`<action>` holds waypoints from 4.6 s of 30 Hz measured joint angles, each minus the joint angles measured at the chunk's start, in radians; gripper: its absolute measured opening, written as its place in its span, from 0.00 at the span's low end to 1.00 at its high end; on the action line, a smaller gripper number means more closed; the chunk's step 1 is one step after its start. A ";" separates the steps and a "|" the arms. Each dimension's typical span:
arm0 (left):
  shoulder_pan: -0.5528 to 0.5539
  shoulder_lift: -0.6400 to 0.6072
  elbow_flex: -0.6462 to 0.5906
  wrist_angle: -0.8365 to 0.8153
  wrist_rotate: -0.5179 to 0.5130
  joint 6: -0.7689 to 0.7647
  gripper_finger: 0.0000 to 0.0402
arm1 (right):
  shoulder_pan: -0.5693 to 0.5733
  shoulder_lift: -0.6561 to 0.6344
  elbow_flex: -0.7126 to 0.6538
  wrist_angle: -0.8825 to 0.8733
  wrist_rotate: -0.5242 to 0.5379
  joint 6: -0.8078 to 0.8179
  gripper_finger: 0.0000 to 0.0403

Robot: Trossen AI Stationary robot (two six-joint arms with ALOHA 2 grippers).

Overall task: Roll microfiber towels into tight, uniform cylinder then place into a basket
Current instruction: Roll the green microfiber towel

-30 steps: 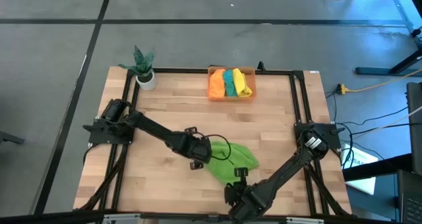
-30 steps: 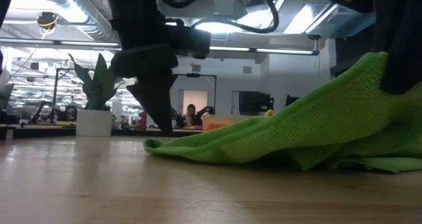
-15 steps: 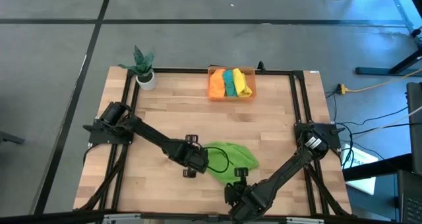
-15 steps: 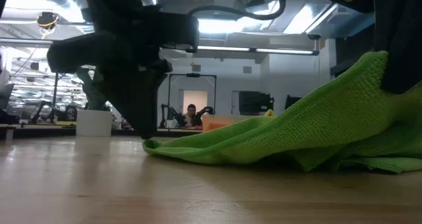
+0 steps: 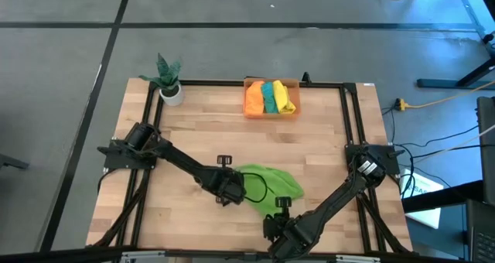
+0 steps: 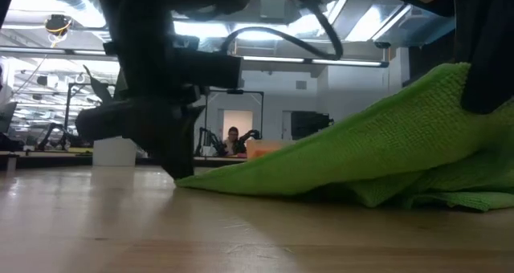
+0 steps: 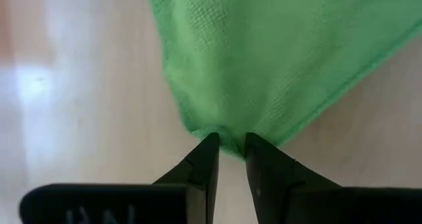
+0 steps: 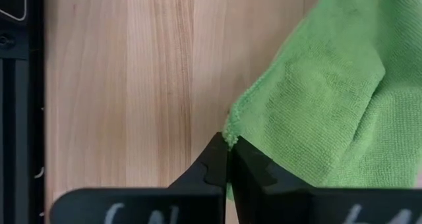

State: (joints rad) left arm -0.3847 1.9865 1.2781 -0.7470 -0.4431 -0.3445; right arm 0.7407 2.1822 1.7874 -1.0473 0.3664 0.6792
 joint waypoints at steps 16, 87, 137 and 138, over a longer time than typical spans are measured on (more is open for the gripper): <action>0.008 -0.003 0.000 -0.046 -0.033 -0.141 0.17 | 0.000 -0.002 0.000 0.000 0.000 -0.002 0.03; -0.081 -0.911 0.110 -0.395 -0.466 -0.007 0.00 | -0.426 -0.249 0.530 -0.524 0.508 -0.262 0.03; -0.481 -0.225 -0.068 0.011 0.045 -0.487 0.00 | -0.005 -0.245 -0.337 0.294 -0.071 0.163 0.03; -0.479 -0.226 -0.068 0.008 0.024 -0.490 0.00 | -0.008 -0.245 -0.337 0.292 -0.058 0.151 0.03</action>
State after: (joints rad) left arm -0.8641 1.7608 1.2106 -0.7386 -0.4191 -0.8342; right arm 0.7327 1.9377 1.4506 -0.7549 0.3089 0.8306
